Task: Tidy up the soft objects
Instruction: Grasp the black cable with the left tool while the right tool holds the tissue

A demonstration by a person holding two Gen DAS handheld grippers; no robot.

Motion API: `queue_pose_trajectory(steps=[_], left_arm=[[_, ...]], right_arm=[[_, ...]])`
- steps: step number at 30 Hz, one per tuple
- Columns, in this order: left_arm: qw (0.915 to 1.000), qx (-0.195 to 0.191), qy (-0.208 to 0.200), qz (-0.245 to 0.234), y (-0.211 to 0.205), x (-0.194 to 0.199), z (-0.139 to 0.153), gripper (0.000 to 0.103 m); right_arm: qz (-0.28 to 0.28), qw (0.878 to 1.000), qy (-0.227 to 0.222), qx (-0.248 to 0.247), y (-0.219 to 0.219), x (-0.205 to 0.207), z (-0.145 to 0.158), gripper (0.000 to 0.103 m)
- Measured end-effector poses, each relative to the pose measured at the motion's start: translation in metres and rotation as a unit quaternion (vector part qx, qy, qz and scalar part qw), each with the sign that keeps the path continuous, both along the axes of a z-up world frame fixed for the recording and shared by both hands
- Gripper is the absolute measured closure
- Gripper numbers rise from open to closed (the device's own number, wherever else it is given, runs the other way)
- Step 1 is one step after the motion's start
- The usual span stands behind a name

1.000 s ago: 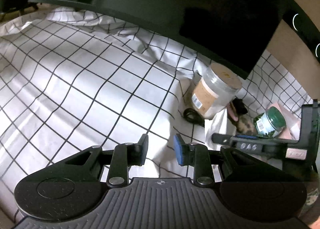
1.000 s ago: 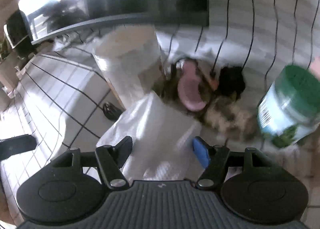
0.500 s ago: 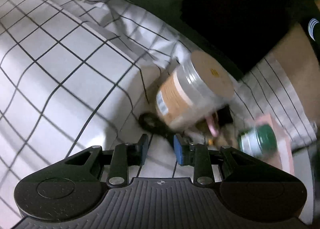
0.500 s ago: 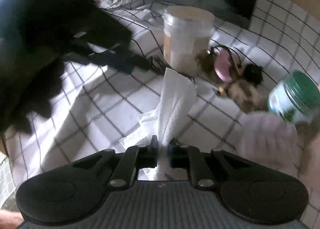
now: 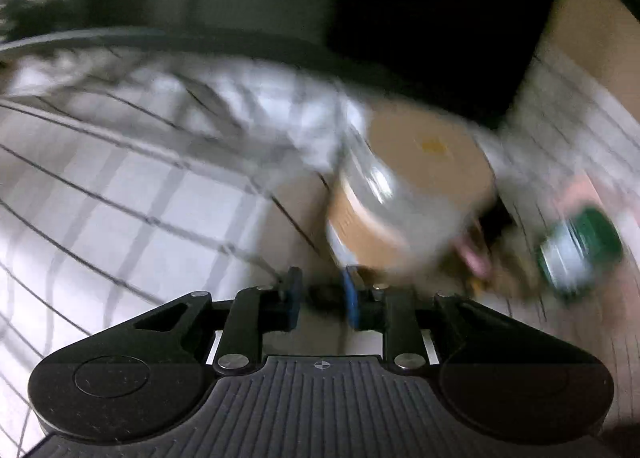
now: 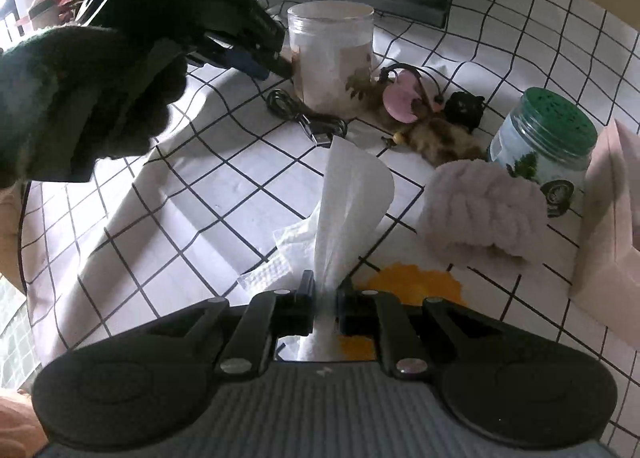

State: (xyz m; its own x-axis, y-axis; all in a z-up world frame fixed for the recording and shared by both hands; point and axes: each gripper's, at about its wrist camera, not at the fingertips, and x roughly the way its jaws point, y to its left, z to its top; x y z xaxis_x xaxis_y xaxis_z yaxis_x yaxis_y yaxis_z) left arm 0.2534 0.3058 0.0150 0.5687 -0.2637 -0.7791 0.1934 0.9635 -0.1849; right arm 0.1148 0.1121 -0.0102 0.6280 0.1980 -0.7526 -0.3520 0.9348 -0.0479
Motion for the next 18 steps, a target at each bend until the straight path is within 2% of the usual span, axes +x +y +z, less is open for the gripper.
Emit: queue_pose_trajectory(steps=[1,3,5,6,8,10,12,16,18], left_arm=[[0.9996,0.004,0.018,-0.021,-0.002,-0.004,-0.004,0.078],[0.9977,0.014,0.023,-0.062,-0.006,-0.020,-0.006,0.078],[0.9942,-0.001,0.036,-0.101,-0.008,-0.032,-0.002,0.078],[0.9934,-0.012,0.027,-0.111,-0.007,-0.038,0.003,0.078],[0.9939,-0.014,-0.003,-0.109,-0.004,-0.041,0.014,0.077],[0.9960,-0.002,-0.029,-0.085,0.000,-0.032,0.022,0.077],[0.9952,0.017,-0.038,-0.088,0.000,-0.016,0.025,0.077],[0.9816,0.080,-0.045,-0.168,-0.009,0.015,0.025,0.077],[0.9737,0.082,-0.021,-0.212,-0.008,0.031,0.025,0.077]], right_arm=[[0.002,1.000,0.000,0.000,-0.001,0.000,0.000,0.092],[0.005,1.000,-0.001,0.000,-0.002,0.000,-0.001,0.092],[0.007,1.000,-0.001,0.000,-0.002,0.000,0.000,0.091],[0.008,1.000,-0.002,-0.001,-0.001,0.000,0.000,0.091],[0.011,1.000,-0.004,-0.003,-0.001,0.000,0.000,0.091],[0.013,1.000,-0.005,-0.005,0.000,0.001,0.000,0.090],[0.013,1.000,-0.005,-0.006,0.002,0.001,0.000,0.090],[0.013,1.000,-0.006,-0.014,0.006,0.001,0.000,0.088],[0.010,1.000,-0.007,-0.019,0.006,0.000,0.000,0.084]])
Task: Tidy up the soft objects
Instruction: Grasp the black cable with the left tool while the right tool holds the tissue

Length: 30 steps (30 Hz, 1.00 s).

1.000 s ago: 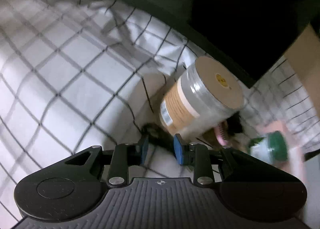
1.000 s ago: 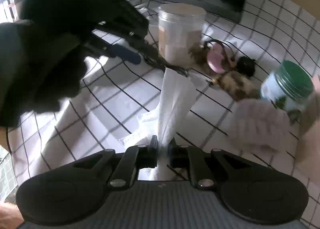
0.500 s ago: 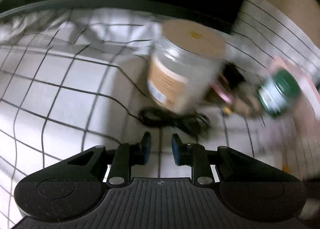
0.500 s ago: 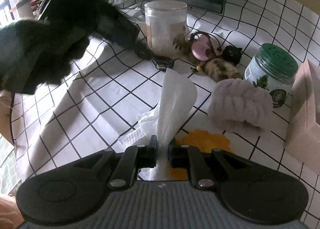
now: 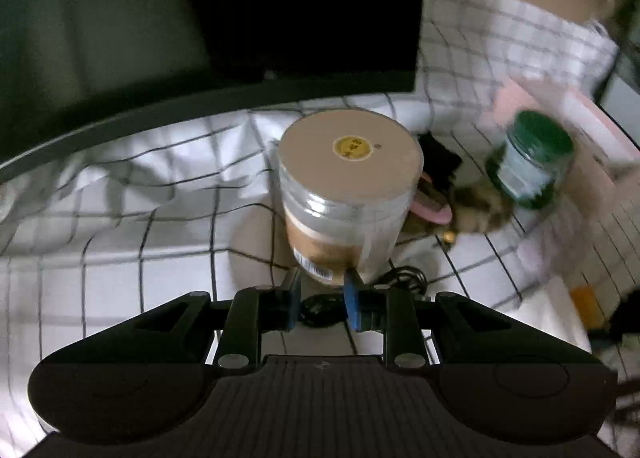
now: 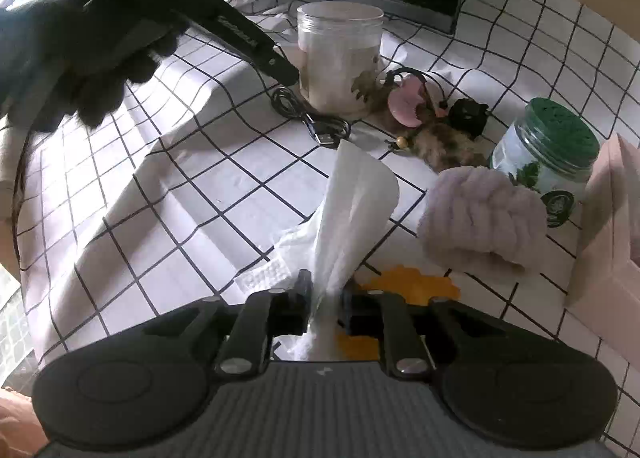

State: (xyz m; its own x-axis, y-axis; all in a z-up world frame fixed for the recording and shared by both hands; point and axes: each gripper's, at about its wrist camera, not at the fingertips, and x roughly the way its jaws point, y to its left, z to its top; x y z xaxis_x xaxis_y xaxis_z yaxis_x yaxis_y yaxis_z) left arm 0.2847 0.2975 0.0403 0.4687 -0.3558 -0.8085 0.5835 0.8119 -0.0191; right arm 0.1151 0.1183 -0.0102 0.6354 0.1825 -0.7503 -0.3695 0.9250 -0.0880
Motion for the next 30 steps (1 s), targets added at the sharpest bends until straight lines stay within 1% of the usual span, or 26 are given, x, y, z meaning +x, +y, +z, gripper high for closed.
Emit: queue_pose_trajectory(steps=[2,4,6,7,8,10,11,12,13,14,15,16,17,18,19,20,21,22,25,28,30], left_arm=[[0.9993,0.004,0.025,-0.026,0.003,0.013,-0.001,0.076],[0.9971,0.007,0.059,-0.046,0.006,0.025,-0.003,0.077],[0.9924,-0.006,0.101,-0.070,0.008,0.032,-0.010,0.077],[0.9885,-0.015,0.125,-0.083,0.010,0.033,-0.014,0.078],[0.9824,-0.024,0.157,-0.098,0.011,0.031,-0.018,0.078],[0.9721,-0.025,0.189,-0.136,0.007,0.015,-0.026,0.078],[0.9667,-0.022,0.198,-0.161,0.003,0.003,-0.027,0.078],[0.9612,-0.021,0.202,-0.186,-0.001,-0.009,-0.027,0.078],[0.9572,-0.024,0.202,-0.207,-0.004,-0.022,-0.025,0.077],[0.9560,-0.031,0.194,-0.218,-0.007,-0.033,-0.020,0.076],[0.9593,-0.037,0.180,-0.215,-0.009,-0.039,-0.014,0.076],[0.9659,-0.046,0.156,-0.201,-0.011,-0.045,-0.007,0.076],[0.9745,-0.056,0.124,-0.178,-0.012,-0.048,0.002,0.074],[0.9829,-0.058,0.091,-0.149,-0.014,-0.050,0.008,0.074],[0.9911,-0.056,0.055,-0.107,-0.015,-0.052,0.013,0.074],[0.9957,-0.050,0.034,-0.070,-0.018,-0.055,0.012,0.074],[0.9983,-0.039,0.022,-0.038,-0.021,-0.056,0.008,0.074],[0.9992,-0.031,0.019,-0.016,-0.024,-0.056,0.002,0.074],[0.9989,-0.025,0.033,0.022,-0.033,-0.054,-0.015,0.073],[0.9990,-0.004,0.030,0.031,-0.041,-0.052,-0.023,0.072],[0.9987,-0.007,0.038,0.034,-0.043,-0.050,-0.026,0.072]], right_arm=[[-0.006,1.000,-0.001,0.002,-0.001,-0.001,0.000,0.083],[-0.014,1.000,-0.002,0.004,-0.001,-0.002,0.000,0.082],[-0.023,1.000,-0.003,0.007,-0.001,-0.003,-0.001,0.081],[-0.026,1.000,-0.004,0.007,-0.001,-0.003,-0.001,0.081],[-0.031,0.999,-0.005,0.008,0.000,-0.004,-0.001,0.080],[-0.041,0.999,-0.007,0.008,0.000,-0.004,-0.001,0.077],[-0.046,0.999,-0.008,0.009,-0.001,-0.004,-0.002,0.073],[-0.053,0.999,-0.010,0.010,-0.001,-0.005,-0.002,0.066],[-0.058,0.998,-0.011,0.010,-0.003,-0.004,-0.002,0.062],[-0.065,0.998,-0.013,0.011,-0.004,-0.004,-0.003,0.054],[-0.072,0.997,-0.014,0.012,-0.005,-0.003,-0.004,0.044],[-0.079,0.997,-0.012,0.015,-0.007,-0.003,-0.004,0.041],[-0.083,0.996,-0.010,0.020,-0.008,-0.002,-0.005,0.039],[-0.084,0.996,-0.011,0.021,-0.008,-0.002,-0.006,0.038],[-0.084,0.996,-0.013,0.019,-0.006,-0.003,-0.006,0.037],[-0.085,0.996,-0.013,0.019,-0.005,-0.003,-0.006,0.036],[-0.086,0.996,-0.013,0.020,-0.004,-0.003,-0.007,0.035],[-0.088,0.996,-0.015,0.020,-0.004,-0.003,-0.007,0.034],[-0.089,0.996,-0.016,0.020,-0.001,-0.002,-0.006,0.033],[-0.091,0.996,-0.014,0.020,0.001,-0.003,-0.006,0.033],[-0.090,0.996,-0.014,0.022,0.001,-0.005,-0.006,0.032]])
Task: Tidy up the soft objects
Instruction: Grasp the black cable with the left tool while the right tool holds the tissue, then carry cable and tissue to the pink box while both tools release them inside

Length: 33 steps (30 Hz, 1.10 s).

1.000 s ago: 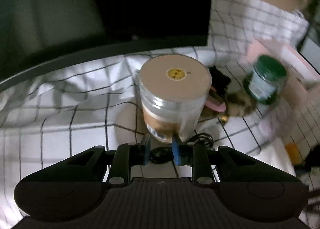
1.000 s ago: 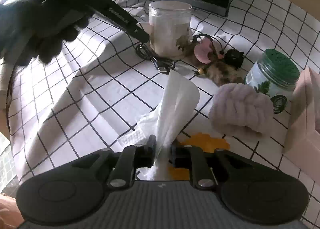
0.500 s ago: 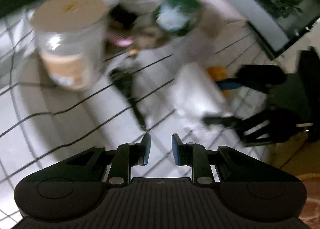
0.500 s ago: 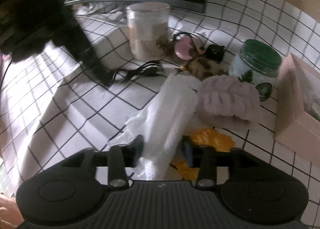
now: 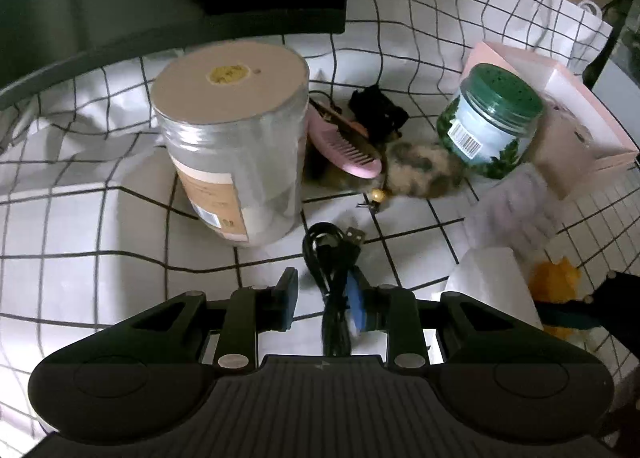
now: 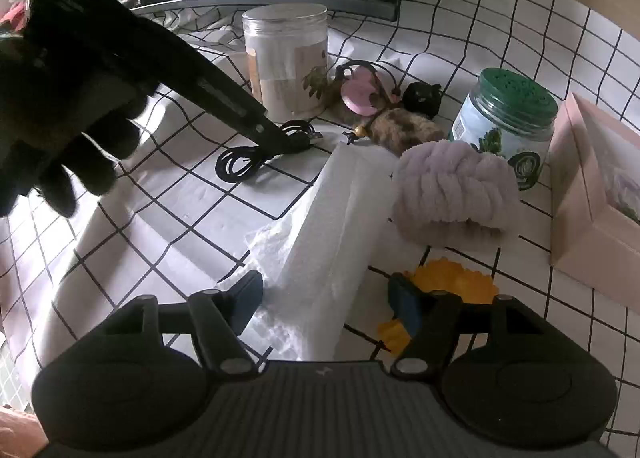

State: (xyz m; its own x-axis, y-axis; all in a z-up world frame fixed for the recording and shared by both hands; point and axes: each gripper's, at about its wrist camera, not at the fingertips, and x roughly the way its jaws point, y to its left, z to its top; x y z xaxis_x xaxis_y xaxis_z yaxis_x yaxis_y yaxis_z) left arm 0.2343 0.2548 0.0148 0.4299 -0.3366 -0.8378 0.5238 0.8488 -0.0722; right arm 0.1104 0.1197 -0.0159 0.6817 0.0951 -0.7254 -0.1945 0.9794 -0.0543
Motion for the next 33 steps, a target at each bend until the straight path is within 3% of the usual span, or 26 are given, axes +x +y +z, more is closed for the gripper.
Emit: queue_pose_trajectory(steps=[6,12,14,18,24,25,26,27,29,30,33], left_arm=[[0.9998,-0.015,-0.004,0.013,-0.002,0.001,-0.006,0.070],[0.9997,-0.006,-0.025,0.004,-0.002,-0.017,-0.006,0.071],[0.9990,0.006,-0.044,0.006,-0.002,-0.020,-0.007,0.084],[0.9986,-0.017,-0.048,0.016,0.005,-0.023,-0.009,0.084],[0.9987,-0.028,-0.037,0.021,0.018,-0.037,-0.008,0.085],[0.9987,-0.029,-0.035,0.023,0.021,-0.040,-0.007,0.085],[0.9985,-0.031,-0.033,0.030,0.026,-0.042,-0.006,0.085],[0.9982,-0.034,-0.033,0.038,0.031,-0.044,-0.005,0.085],[0.9970,-0.042,-0.037,0.054,0.042,-0.047,0.002,0.085],[0.9962,-0.045,-0.043,0.060,0.046,-0.048,0.008,0.085],[0.9923,-0.053,-0.079,0.078,0.061,-0.050,0.040,0.085]], right_arm=[[0.001,1.000,-0.008,0.003,0.001,-0.005,-0.004,0.025],[0.000,1.000,0.001,0.007,0.000,-0.005,-0.003,0.025],[-0.007,1.000,-0.010,0.018,-0.004,-0.007,0.005,0.025],[-0.021,0.999,-0.045,0.016,-0.004,-0.006,0.024,0.025],[-0.023,0.999,-0.017,0.023,0.003,0.016,0.019,0.026],[-0.024,0.999,-0.014,0.023,0.004,0.019,0.017,0.028],[-0.023,0.999,-0.009,0.024,0.006,0.023,0.015,0.038],[-0.019,0.999,0.000,0.028,0.007,0.028,0.014,0.058],[-0.015,0.999,0.022,0.030,0.008,0.034,0.009,0.077],[-0.015,0.999,0.020,0.020,0.011,0.036,0.011,0.094],[0.014,0.999,0.026,0.028,0.015,0.041,0.025,0.097]])
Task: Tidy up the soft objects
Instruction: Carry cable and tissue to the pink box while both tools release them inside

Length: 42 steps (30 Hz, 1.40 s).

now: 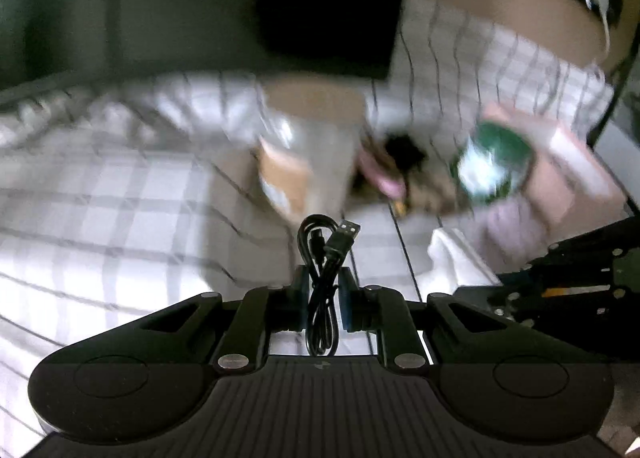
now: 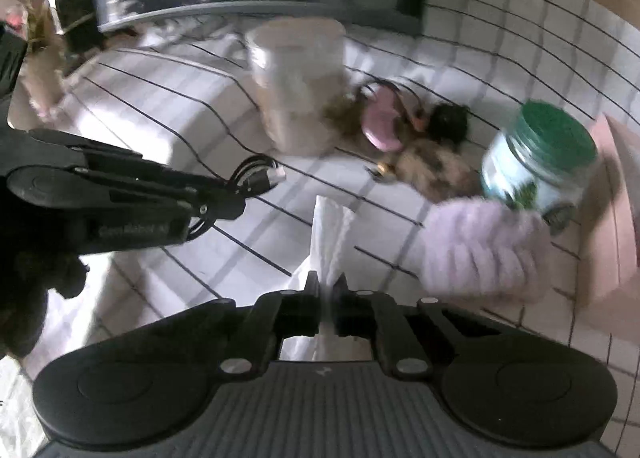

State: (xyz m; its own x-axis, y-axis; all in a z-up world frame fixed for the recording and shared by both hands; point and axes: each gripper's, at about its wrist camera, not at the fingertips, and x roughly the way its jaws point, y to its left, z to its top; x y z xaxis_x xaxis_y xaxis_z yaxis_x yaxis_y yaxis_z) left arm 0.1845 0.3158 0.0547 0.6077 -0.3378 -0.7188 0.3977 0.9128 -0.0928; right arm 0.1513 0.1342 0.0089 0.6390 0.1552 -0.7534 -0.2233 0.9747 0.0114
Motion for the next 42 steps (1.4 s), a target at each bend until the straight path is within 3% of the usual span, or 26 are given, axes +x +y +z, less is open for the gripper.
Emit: queue_pose_trajectory(steps=[4,9,14,18,23,29,34,38,42], left_arm=[[0.9971,0.000,-0.071,0.025,0.011,0.007,0.057,0.085],[0.9883,-0.001,-0.144,0.050,-0.002,0.038,0.126,0.085],[0.9838,-0.015,-0.176,0.030,-0.051,0.061,0.171,0.085],[0.9833,-0.033,-0.179,-0.015,-0.113,0.064,0.186,0.085],[0.9828,-0.056,-0.154,-0.085,-0.197,0.061,0.179,0.085],[0.9817,-0.064,-0.106,-0.145,-0.278,0.062,0.150,0.085],[0.9809,-0.097,-0.038,-0.164,-0.304,0.062,0.111,0.085],[0.9745,-0.128,0.054,-0.176,-0.311,0.076,0.068,0.084],[0.9802,-0.123,0.048,-0.147,-0.307,0.076,0.050,0.084]], right_arm=[[0.020,0.998,-0.050,0.009,-0.003,0.000,0.047,0.097],[0.002,0.992,-0.123,0.034,-0.036,0.008,0.126,0.097],[-0.045,0.981,-0.189,0.027,-0.090,0.009,0.187,0.097],[-0.087,0.969,-0.231,0.012,-0.145,-0.006,0.219,0.097],[-0.142,0.955,-0.259,-0.002,-0.211,-0.036,0.234,0.097],[-0.186,0.949,-0.256,-0.010,-0.268,-0.059,0.219,0.097],[-0.208,0.946,-0.247,0.003,-0.302,-0.068,0.201,0.097],[-0.211,0.953,-0.214,0.037,-0.323,-0.052,0.173,0.097],[-0.213,0.963,-0.165,0.031,-0.326,-0.021,0.131,0.097]])
